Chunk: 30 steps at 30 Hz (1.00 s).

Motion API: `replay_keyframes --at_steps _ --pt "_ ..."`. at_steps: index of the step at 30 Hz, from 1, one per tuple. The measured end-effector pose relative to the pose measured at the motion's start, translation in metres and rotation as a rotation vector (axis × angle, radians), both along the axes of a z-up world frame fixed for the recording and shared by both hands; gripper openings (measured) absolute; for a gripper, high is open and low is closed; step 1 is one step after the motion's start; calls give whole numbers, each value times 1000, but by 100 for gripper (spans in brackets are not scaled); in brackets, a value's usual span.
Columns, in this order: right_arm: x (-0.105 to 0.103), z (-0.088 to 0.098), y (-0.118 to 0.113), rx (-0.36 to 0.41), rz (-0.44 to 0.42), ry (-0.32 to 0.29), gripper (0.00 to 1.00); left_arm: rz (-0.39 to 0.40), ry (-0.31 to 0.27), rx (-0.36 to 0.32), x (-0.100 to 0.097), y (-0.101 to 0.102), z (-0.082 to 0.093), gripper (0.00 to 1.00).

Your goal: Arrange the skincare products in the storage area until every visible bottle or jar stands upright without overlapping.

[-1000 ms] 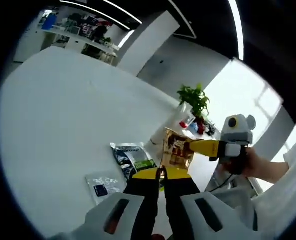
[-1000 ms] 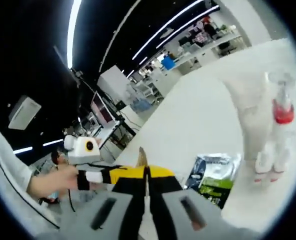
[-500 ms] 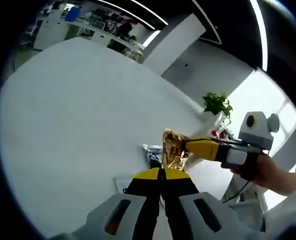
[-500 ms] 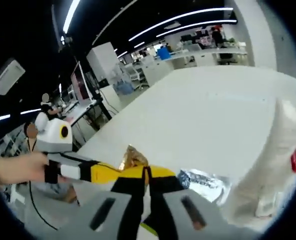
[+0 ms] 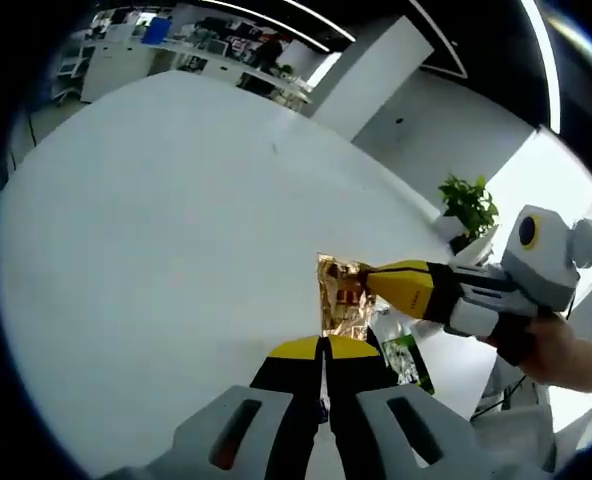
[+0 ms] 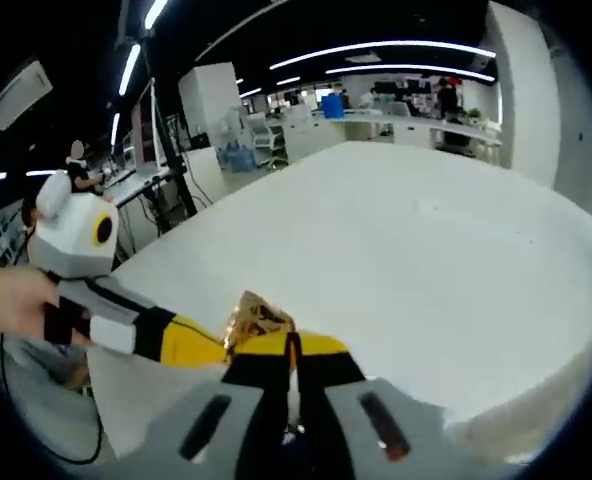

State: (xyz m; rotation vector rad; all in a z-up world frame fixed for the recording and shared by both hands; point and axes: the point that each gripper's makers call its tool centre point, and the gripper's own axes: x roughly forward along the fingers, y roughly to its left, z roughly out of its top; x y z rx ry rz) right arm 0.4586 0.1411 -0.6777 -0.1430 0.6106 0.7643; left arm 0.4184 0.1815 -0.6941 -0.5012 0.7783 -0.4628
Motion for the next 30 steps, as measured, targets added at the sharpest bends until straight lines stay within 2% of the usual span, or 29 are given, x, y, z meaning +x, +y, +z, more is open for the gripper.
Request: replay_keyframes --at_steps 3,4,9,11,12,13,17,20,22,24,25,29,30 --pt "4 -10 0 -28 10 6 1 -2 21 11 4 1 -9 0" --pt "5 -15 0 -52 23 7 1 -4 44 15 3 2 -14 0" --pt "5 -30 2 -165 98 -38 1 -4 90 23 4 4 -27 0" --pt "6 -36 0 -240 138 -75 1 4 109 17 4 5 -31 0" --pt "8 -37 1 -300 187 -131 1 10 118 8 5 5 -32 0" --pt "7 -38 3 -336 222 -161 1 8 126 8 5 4 -34 0" --pt "5 -46 8 -418 297 -192 1 -27 143 53 3 4 -42 0" --pt "7 -54 6 -454 319 -197 2 -27 139 50 4 5 -41 0" --pt "8 -57 4 -454 318 -188 2 -39 115 66 6 6 -41 0" --pt "8 -59 3 -459 324 -189 2 -80 80 100 6 5 -40 0" --pt "9 -57 4 -465 339 -209 2 -95 66 118 5 4 -39 0" --pt "9 -57 7 -488 379 -236 1 -138 38 168 4 3 -38 1" --pt "9 -57 7 -488 379 -236 1 -153 18 215 5 6 -38 1"
